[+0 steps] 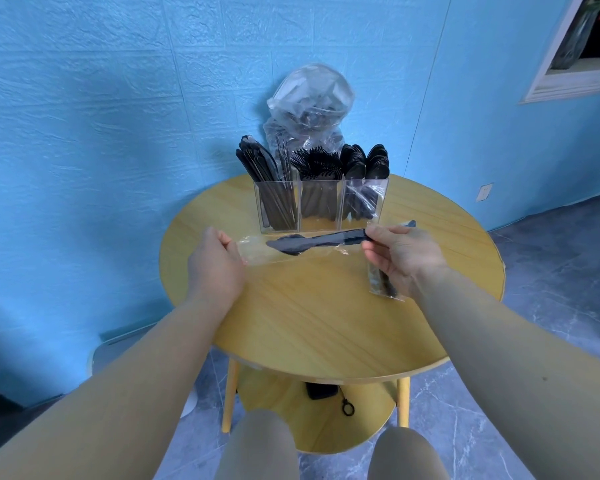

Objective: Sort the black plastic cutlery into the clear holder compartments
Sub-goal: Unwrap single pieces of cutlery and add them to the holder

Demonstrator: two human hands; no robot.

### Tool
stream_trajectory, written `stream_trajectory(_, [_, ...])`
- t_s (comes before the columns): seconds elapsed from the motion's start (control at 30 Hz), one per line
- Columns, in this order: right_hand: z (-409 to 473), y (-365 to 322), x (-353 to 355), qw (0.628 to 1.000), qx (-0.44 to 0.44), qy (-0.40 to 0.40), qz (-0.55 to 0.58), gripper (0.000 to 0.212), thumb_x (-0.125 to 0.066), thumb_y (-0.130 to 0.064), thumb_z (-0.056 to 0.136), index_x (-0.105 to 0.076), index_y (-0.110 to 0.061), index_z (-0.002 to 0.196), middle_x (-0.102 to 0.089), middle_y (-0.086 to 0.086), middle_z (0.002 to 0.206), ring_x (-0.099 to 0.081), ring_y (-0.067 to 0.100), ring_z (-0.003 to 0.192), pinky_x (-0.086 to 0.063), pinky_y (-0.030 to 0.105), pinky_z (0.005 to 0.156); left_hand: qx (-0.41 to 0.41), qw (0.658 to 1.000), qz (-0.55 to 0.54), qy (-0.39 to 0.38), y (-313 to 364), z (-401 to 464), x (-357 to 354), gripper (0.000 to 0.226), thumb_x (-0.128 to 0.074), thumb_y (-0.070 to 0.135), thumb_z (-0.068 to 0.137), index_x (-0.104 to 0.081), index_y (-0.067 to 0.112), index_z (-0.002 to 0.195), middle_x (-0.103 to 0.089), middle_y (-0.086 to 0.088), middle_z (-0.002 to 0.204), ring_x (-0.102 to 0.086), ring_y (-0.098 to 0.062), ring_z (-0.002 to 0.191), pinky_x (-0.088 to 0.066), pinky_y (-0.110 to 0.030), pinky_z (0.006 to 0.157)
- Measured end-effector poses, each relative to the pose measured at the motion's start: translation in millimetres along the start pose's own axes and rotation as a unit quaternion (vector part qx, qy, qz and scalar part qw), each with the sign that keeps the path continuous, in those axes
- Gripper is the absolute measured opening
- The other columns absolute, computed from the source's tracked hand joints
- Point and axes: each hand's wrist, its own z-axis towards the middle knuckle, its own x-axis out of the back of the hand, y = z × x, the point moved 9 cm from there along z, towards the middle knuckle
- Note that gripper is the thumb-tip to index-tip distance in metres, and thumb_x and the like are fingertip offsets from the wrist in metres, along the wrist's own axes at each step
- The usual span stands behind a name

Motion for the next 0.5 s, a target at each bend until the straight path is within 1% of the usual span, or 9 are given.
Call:
stream_trajectory(0.07, [0, -7, 12, 0.999, 0.015, 0.031, 0.004, 0.016, -0.07, -0.002, 0.082, -0.062, -0.001, 0.097, -0.067, 0.013, 0.08, -0.065, 0.015, 0.06, -0.056, 0.021, 0.055, -0.022, 0.998, 0.06, 0.012, -2, 3, 5, 0.01, -0.041, 0.013, 0.095, -0.049, 0.011, 0.09, -0.059, -0.005, 0.081, -0.054, -0.023, 0.076, -0.039, -0.033, 0.063])
stream_trajectory(0.17, [-5, -23, 40, 0.993, 0.056, 0.107, -0.002, 0.014, -0.069, -0.002, 0.084, -0.062, -0.001, 0.095, -0.067, 0.013, 0.083, -0.065, 0.016, 0.064, -0.059, 0.026, 0.068, -0.03, 0.99, 0.14, 0.005, -6, 7, 5, 0.009, -0.041, 0.016, 0.094, -0.047, 0.012, 0.088, -0.05, -0.002, 0.072, -0.049, -0.028, 0.072, -0.036, -0.033, 0.061])
stream_trajectory(0.23, [-12, -35, 52, 0.985, 0.092, 0.146, 0.0, 0.013, -0.068, -0.005, 0.085, -0.062, -0.002, 0.096, -0.066, 0.012, 0.085, -0.065, 0.016, 0.064, -0.059, 0.028, 0.071, -0.024, 0.984, 0.179, -0.012, -8, 9, 1, 0.01, -0.041, 0.018, 0.095, -0.044, 0.014, 0.086, -0.049, -0.004, 0.073, -0.049, -0.029, 0.072, -0.034, -0.032, 0.06])
stream_trajectory(0.3, [-22, -46, 59, 0.976, 0.124, 0.176, 0.014, 0.009, -0.068, -0.007, 0.086, -0.062, -0.005, 0.093, -0.066, 0.008, 0.084, -0.065, 0.015, 0.063, -0.059, 0.027, 0.07, -0.021, 0.978, 0.206, -0.03, -6, 12, -6, 0.011, -0.04, 0.019, 0.095, -0.044, 0.013, 0.087, -0.049, -0.006, 0.075, -0.049, -0.029, 0.074, -0.036, -0.032, 0.06])
stream_trajectory(0.37, [-32, -57, 64, 0.966, 0.154, 0.204, 0.025, 0.006, -0.067, -0.009, 0.087, -0.062, -0.011, 0.083, -0.066, 0.0, 0.072, -0.063, 0.012, 0.059, -0.059, 0.025, 0.068, -0.014, 0.973, 0.226, -0.045, -4, 17, -9, 0.01, -0.04, 0.018, 0.096, -0.044, 0.012, 0.089, -0.048, -0.005, 0.076, -0.048, -0.029, 0.075, -0.036, -0.032, 0.06])
stream_trajectory(0.43, [-41, -67, 65, 0.959, 0.178, 0.219, 0.023, 0.009, -0.065, -0.011, 0.088, -0.062, -0.014, 0.079, -0.063, -0.01, 0.052, -0.062, 0.008, 0.053, -0.057, 0.023, 0.065, -0.008, 0.971, 0.234, -0.054, 0, 22, -9, 0.01, -0.04, 0.02, 0.096, -0.046, 0.012, 0.092, -0.051, -0.007, 0.081, -0.049, -0.03, 0.079, -0.037, -0.033, 0.062])
stream_trajectory(0.47, [-44, -70, 65, 0.957, 0.187, 0.219, 0.031, 0.01, -0.064, -0.01, 0.087, -0.062, -0.014, 0.078, -0.062, -0.011, 0.049, -0.061, 0.007, 0.052, -0.057, 0.023, 0.064, -0.01, 0.973, 0.227, -0.049, 4, 24, -8, 0.013, -0.042, 0.022, 0.096, -0.048, 0.012, 0.094, -0.054, -0.009, 0.086, -0.052, -0.032, 0.082, -0.038, -0.033, 0.064])
stream_trajectory(0.5, [-46, -72, 63, 0.958, 0.192, 0.211, 0.044, 0.01, -0.064, -0.01, 0.087, -0.063, -0.014, 0.078, -0.063, -0.01, 0.053, -0.061, 0.007, 0.052, -0.057, 0.022, 0.065, -0.019, 0.977, 0.211, -0.037, 13, 24, -5, 0.018, -0.044, 0.026, 0.095, -0.052, 0.01, 0.097, -0.058, -0.011, 0.092, -0.054, -0.033, 0.087, -0.04, -0.034, 0.067])
